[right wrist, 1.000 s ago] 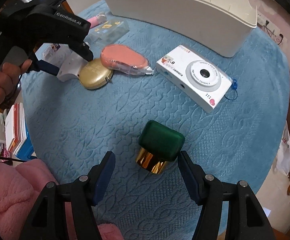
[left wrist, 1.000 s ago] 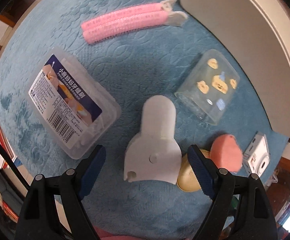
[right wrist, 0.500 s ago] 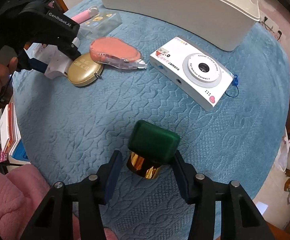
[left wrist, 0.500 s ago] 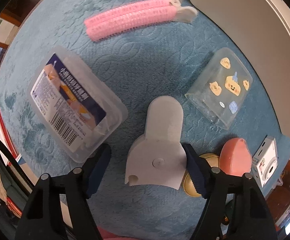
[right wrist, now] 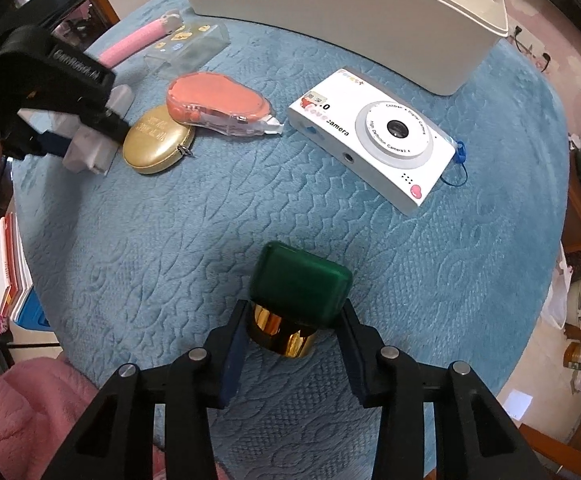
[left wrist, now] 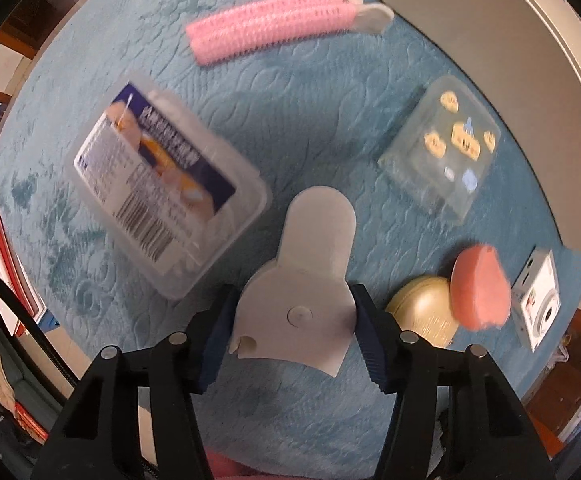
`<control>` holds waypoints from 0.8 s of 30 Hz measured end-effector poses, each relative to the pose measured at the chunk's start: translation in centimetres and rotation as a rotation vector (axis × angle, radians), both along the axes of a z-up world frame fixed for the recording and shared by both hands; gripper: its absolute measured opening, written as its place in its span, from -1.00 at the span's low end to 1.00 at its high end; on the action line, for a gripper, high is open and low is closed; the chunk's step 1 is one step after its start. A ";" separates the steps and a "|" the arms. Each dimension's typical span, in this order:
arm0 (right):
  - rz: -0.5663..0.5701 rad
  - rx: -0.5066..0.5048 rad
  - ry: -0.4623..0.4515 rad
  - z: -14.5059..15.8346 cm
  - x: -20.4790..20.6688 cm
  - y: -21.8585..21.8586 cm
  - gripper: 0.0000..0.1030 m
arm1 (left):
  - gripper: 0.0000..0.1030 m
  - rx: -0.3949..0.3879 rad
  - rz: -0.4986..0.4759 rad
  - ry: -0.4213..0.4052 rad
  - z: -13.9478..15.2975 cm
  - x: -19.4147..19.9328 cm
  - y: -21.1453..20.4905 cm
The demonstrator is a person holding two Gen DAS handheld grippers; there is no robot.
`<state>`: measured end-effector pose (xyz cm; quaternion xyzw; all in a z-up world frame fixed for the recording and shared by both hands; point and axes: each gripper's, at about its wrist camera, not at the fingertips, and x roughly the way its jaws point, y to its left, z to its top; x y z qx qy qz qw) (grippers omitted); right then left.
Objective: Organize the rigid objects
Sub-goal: 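Grasp the white plastic piece with the left tool while the right tool grasps the green-and-gold cap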
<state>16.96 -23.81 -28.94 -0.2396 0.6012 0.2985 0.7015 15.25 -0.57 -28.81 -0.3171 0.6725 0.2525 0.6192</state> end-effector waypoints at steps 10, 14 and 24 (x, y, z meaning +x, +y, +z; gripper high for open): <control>-0.091 -0.014 0.066 0.1 -1.1 0.0 -0.18 | 0.17 -0.045 -0.098 0.056 0.2 -4.1 -2.9; -0.140 -0.009 0.103 0.5 -1.9 -0.7 -0.18 | 0.17 -0.101 -0.095 0.074 0.2 -5.7 -3.4; -0.307 0.038 0.187 1.6 -1.1 -2.6 -0.40 | 0.17 -0.131 -0.183 0.134 1.1 -10.4 -5.0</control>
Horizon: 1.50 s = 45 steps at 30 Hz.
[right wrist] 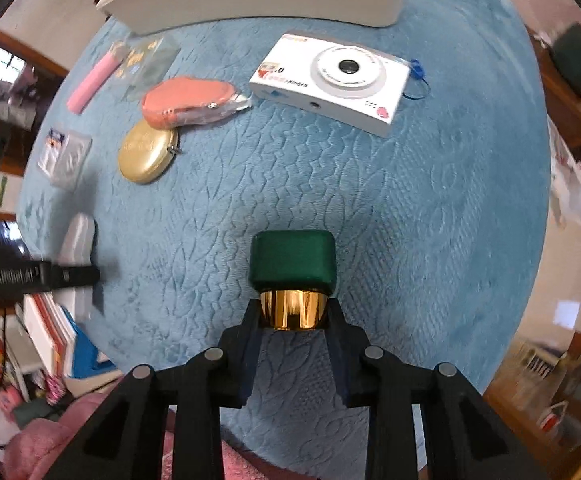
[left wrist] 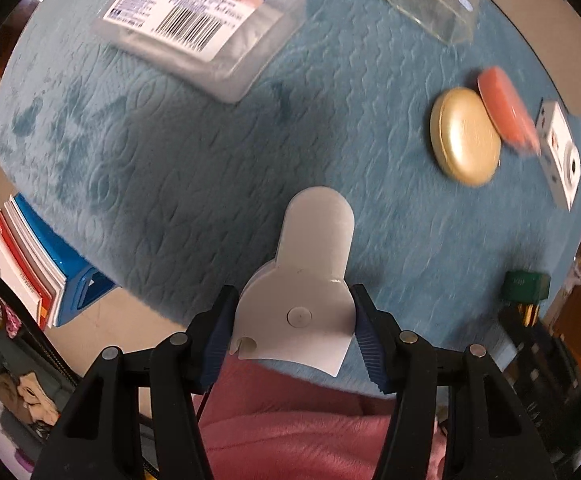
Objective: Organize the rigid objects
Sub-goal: 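Grasp the white plastic piece with the left tool while the right tool grasps the green-and-gold cap, then carry the white piece and green cap into the white bin and open both tools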
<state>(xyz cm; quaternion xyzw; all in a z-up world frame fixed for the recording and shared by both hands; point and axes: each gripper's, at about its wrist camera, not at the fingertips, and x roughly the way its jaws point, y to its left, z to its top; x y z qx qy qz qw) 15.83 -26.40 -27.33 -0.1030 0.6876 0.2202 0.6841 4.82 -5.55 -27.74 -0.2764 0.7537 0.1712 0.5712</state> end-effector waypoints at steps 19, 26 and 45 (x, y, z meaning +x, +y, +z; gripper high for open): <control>-0.094 0.057 -0.059 6.5 3.5 -0.8 -0.40 | 0.17 0.021 -0.284 -0.113 7.9 1.4 0.8; -0.117 0.080 -0.132 9.2 5.9 0.2 -0.40 | 0.17 0.050 -0.404 -0.201 12.8 6.7 1.3; -0.228 0.121 -0.276 13.0 13.9 2.5 -0.40 | 0.17 0.109 -0.602 -0.431 16.5 20.2 1.8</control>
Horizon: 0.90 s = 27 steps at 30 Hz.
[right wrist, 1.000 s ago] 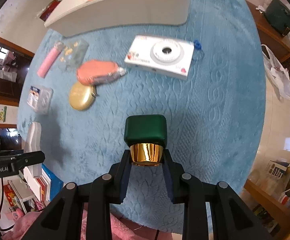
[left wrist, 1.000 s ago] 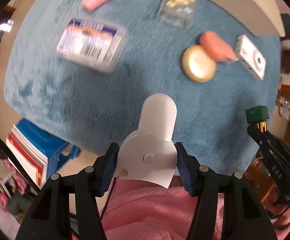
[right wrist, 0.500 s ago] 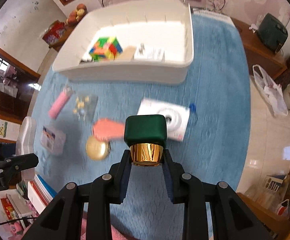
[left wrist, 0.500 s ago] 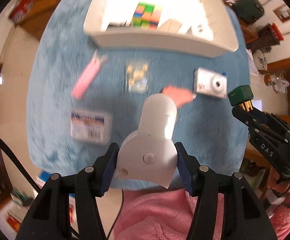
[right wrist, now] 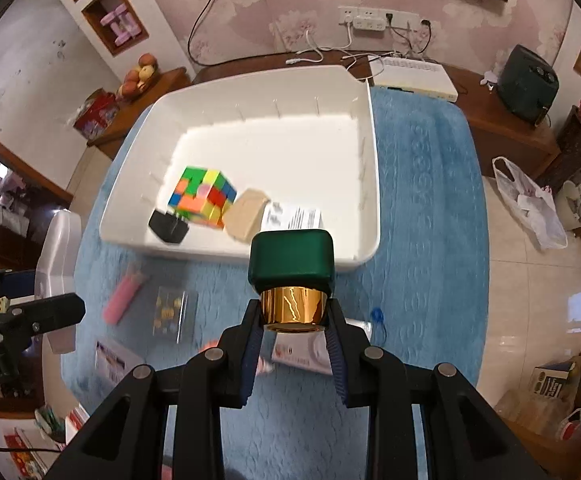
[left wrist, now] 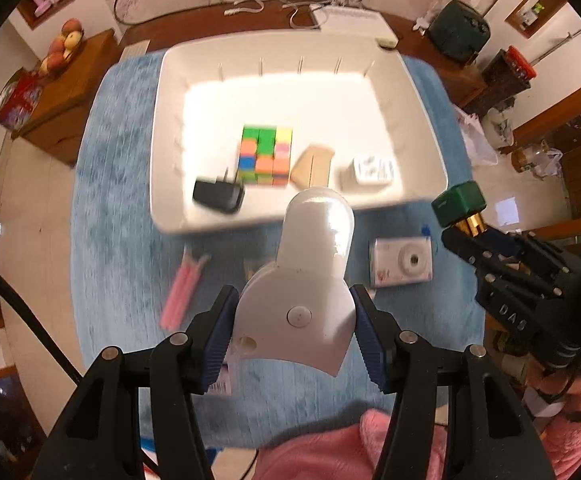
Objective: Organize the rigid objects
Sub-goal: 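Carry the white piece and green cap into the white bin and open both tools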
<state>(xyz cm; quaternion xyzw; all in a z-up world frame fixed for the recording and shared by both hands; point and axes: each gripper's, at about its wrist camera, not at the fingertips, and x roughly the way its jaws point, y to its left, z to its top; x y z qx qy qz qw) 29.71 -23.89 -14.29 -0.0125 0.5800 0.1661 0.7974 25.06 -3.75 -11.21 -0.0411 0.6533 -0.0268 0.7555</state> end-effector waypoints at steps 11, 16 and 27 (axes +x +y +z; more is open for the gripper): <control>-0.083 0.002 0.002 -2.2 4.9 0.8 -0.40 | 0.17 -0.110 -0.049 -0.149 -0.7 5.0 0.7; -0.122 -0.005 0.004 -3.3 6.6 0.6 -0.40 | 0.17 -0.166 -0.073 -0.196 -1.6 6.6 0.6; -0.182 0.006 -0.004 -4.2 8.7 -0.2 -0.40 | 0.17 -0.172 -0.118 -0.319 -2.2 9.1 -0.3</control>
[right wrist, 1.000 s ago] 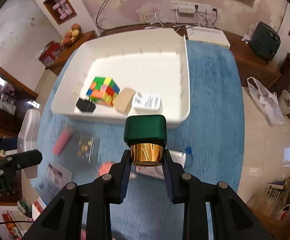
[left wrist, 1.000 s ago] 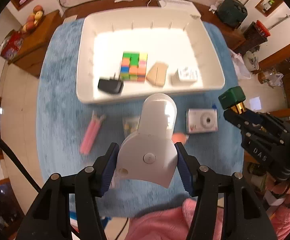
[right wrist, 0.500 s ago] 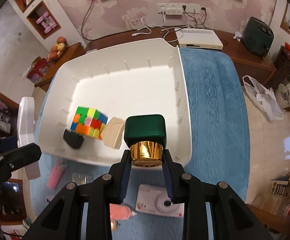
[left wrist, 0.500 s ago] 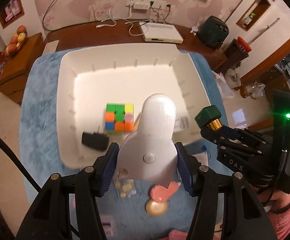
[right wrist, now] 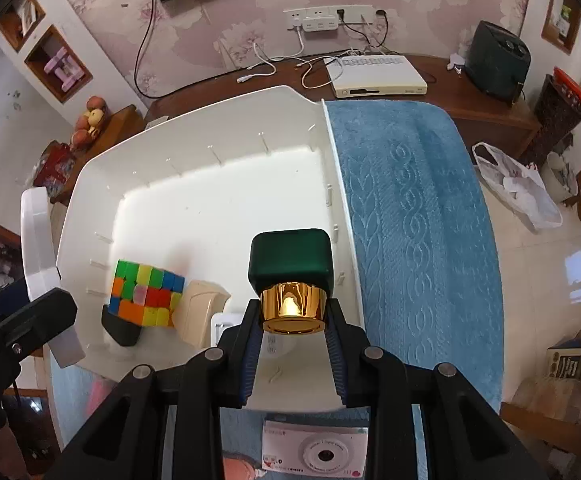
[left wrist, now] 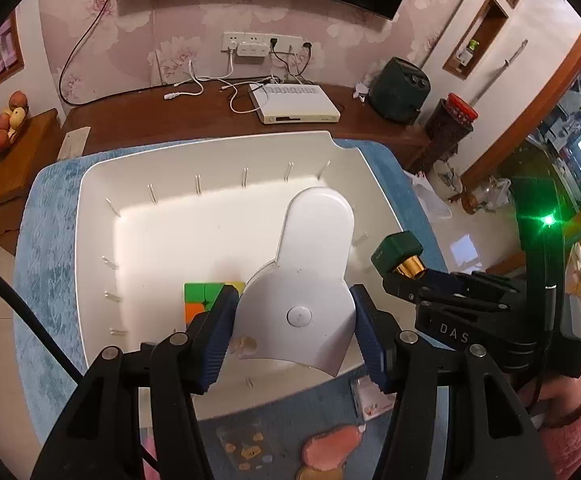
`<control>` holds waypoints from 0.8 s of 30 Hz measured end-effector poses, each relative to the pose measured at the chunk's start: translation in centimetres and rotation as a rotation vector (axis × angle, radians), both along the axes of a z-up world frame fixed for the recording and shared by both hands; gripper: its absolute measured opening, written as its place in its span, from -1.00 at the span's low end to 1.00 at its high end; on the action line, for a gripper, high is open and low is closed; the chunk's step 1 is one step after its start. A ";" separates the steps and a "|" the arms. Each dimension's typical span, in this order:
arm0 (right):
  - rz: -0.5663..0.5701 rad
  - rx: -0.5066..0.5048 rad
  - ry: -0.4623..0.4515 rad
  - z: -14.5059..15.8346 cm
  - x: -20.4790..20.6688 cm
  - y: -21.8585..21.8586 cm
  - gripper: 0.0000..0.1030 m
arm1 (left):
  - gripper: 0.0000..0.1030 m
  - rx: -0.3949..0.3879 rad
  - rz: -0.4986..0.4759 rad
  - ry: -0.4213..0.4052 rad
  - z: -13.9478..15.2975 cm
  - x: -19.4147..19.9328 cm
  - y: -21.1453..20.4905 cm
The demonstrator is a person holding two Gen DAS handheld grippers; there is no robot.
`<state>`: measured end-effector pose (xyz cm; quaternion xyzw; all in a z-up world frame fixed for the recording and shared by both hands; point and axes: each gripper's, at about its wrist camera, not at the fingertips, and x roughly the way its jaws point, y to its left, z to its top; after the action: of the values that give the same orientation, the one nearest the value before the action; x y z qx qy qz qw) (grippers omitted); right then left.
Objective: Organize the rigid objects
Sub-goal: 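Carry the white piece and green cap into the white bin and open both tools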
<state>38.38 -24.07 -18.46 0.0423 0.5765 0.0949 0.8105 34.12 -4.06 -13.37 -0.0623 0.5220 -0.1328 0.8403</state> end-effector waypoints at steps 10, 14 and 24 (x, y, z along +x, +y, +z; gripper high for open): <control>-0.017 0.055 -0.070 1.4 -0.2 -1.0 -0.37 | 0.17 -0.035 0.048 -0.016 0.1 0.1 0.6; -0.026 0.070 -0.090 2.1 -0.7 -1.6 -0.36 | 0.23 -0.052 0.078 -0.034 1.0 -0.2 0.9; -0.032 0.098 -0.116 4.1 -2.7 -3.7 -0.15 | 0.38 0.004 0.151 -0.079 2.7 -2.9 1.1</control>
<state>35.67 -27.80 -14.38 0.0856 0.5226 0.1122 0.8408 31.21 -2.94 -10.64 -0.0947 0.4825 -0.0703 0.8679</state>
